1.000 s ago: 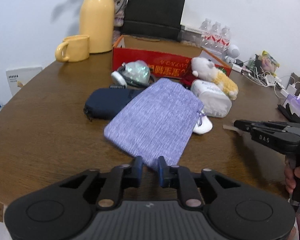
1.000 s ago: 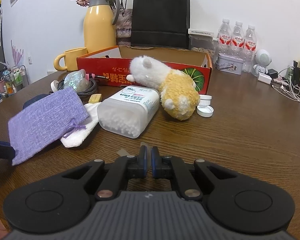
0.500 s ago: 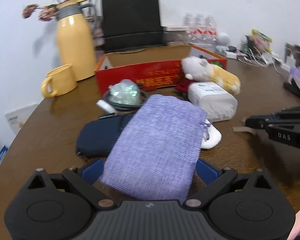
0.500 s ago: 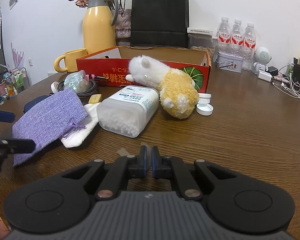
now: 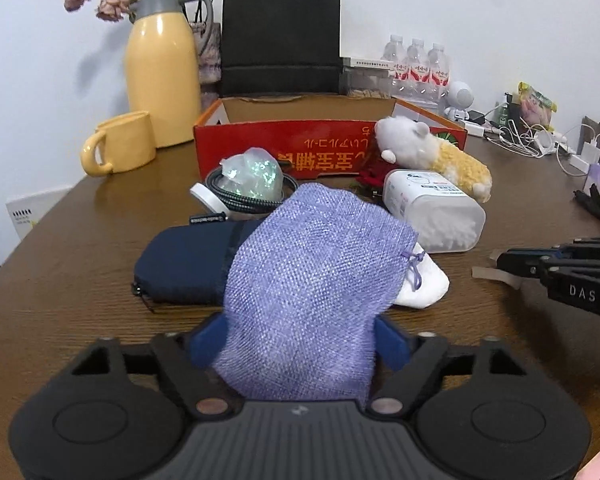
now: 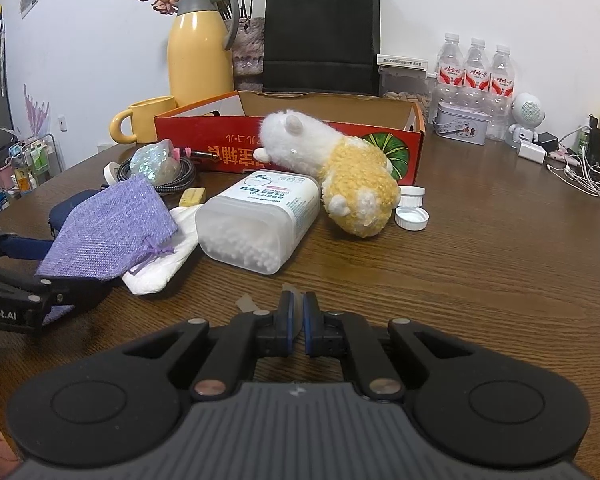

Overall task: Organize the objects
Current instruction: 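Lift the purple pouch up off the table with the left tool, then carry the purple pouch into the red box and open the left tool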

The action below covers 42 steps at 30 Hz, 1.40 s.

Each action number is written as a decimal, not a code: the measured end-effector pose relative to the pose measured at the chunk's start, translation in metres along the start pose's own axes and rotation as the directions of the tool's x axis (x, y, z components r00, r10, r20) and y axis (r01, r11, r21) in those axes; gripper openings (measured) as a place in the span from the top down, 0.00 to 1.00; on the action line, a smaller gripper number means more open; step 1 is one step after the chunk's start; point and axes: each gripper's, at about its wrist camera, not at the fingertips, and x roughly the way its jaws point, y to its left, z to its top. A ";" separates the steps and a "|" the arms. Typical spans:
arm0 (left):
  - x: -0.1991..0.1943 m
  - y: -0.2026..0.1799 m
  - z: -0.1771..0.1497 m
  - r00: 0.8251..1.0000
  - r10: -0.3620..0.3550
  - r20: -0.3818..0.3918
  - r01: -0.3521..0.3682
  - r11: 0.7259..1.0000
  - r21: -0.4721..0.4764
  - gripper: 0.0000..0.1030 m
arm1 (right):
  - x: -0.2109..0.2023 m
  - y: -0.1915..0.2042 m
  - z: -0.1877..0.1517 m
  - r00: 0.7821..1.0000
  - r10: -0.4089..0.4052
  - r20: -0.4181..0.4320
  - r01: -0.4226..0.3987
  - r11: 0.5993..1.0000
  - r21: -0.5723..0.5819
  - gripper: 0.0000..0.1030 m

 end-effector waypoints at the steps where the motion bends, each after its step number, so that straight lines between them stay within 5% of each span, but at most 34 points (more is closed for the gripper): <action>1: -0.002 -0.001 -0.001 1.000 0.006 0.006 -0.006 1.000 0.001 0.35 | 0.000 0.000 0.000 1.000 0.000 0.000 0.000 1.000 0.000 0.95; 4: -0.007 -0.002 -0.003 1.000 0.021 0.015 -0.021 1.000 -0.003 0.50 | 0.000 0.000 0.000 1.000 0.000 0.000 0.000 1.000 0.001 0.95; 8: -0.016 0.000 -0.005 1.000 0.010 0.023 -0.009 1.000 -0.012 0.90 | 0.000 0.000 0.000 1.000 -0.002 0.000 0.002 1.000 -0.002 0.95; 25: -0.052 0.005 0.021 0.990 -0.005 0.144 0.010 0.999 -0.033 0.92 | -0.014 -0.001 0.002 0.997 -0.009 0.079 0.007 1.000 0.022 0.96; 42: -0.032 0.005 0.064 0.984 -0.020 0.177 0.034 0.996 -0.076 0.92 | -0.027 -0.004 0.052 0.978 0.029 0.208 -0.035 0.999 0.027 0.95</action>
